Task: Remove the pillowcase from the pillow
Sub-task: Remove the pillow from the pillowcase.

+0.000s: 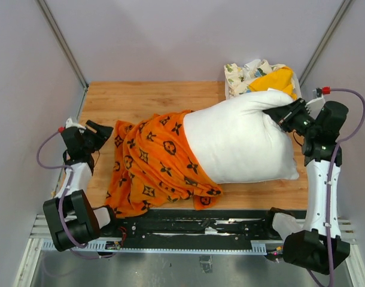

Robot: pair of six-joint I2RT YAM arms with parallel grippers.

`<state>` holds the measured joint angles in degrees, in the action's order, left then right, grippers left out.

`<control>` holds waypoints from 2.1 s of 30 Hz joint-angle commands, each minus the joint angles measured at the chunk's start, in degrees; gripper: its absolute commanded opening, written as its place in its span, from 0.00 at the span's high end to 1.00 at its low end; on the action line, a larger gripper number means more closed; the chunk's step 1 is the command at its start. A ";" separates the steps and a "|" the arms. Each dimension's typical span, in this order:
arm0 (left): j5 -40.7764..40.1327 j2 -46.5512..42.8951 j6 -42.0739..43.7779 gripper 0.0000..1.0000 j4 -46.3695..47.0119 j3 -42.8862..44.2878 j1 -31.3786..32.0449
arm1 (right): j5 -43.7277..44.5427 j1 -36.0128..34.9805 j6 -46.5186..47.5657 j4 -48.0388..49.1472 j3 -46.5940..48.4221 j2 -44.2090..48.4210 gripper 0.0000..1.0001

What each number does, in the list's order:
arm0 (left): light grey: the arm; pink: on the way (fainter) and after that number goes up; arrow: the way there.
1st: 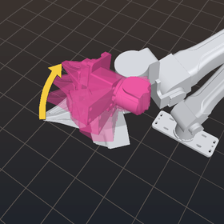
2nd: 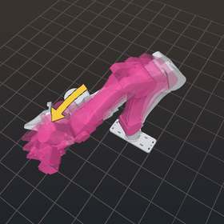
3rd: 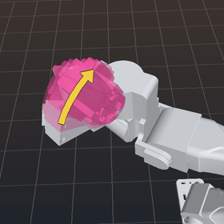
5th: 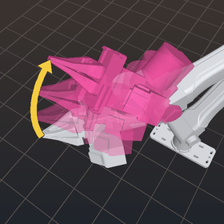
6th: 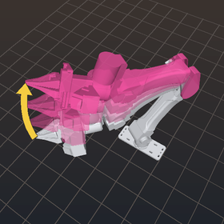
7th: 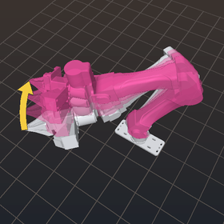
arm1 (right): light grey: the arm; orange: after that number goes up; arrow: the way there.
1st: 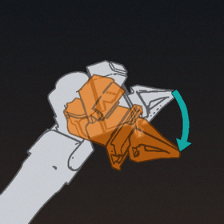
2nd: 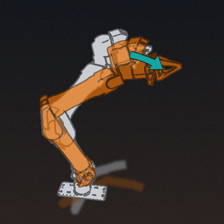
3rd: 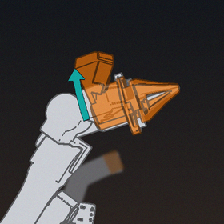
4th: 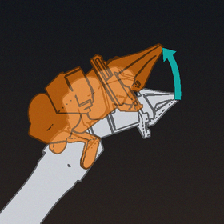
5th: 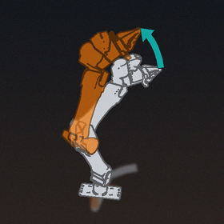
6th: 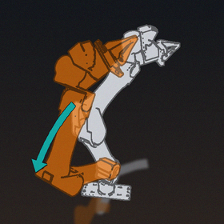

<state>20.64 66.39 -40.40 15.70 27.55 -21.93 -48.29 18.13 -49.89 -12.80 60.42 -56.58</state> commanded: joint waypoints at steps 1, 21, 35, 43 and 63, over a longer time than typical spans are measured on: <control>-4.16 -2.99 11.78 0.26 -12.01 13.00 9.09 | 14.67 -8.84 6.75 2.40 5.84 -0.82 0.99; -16.88 7.14 21.53 0.84 -9.78 14.85 31.22 | 22.36 -19.49 13.11 -2.47 10.79 -3.22 0.99; -12.66 -10.57 5.70 0.91 -7.69 3.57 4.88 | 21.80 -7.16 5.40 1.15 10.60 3.10 0.99; -6.57 -18.32 13.25 0.14 -16.24 13.70 9.46 | 29.36 -7.34 4.19 -4.24 10.16 2.76 0.99; -3.15 10.43 13.87 0.07 -5.13 13.37 37.44 | 48.90 -7.41 -4.39 -10.31 7.28 5.54 0.99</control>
<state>19.55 71.75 -24.64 0.86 42.61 13.30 -0.14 9.74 -52.34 -31.53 68.23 -51.03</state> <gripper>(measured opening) 0.930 0.118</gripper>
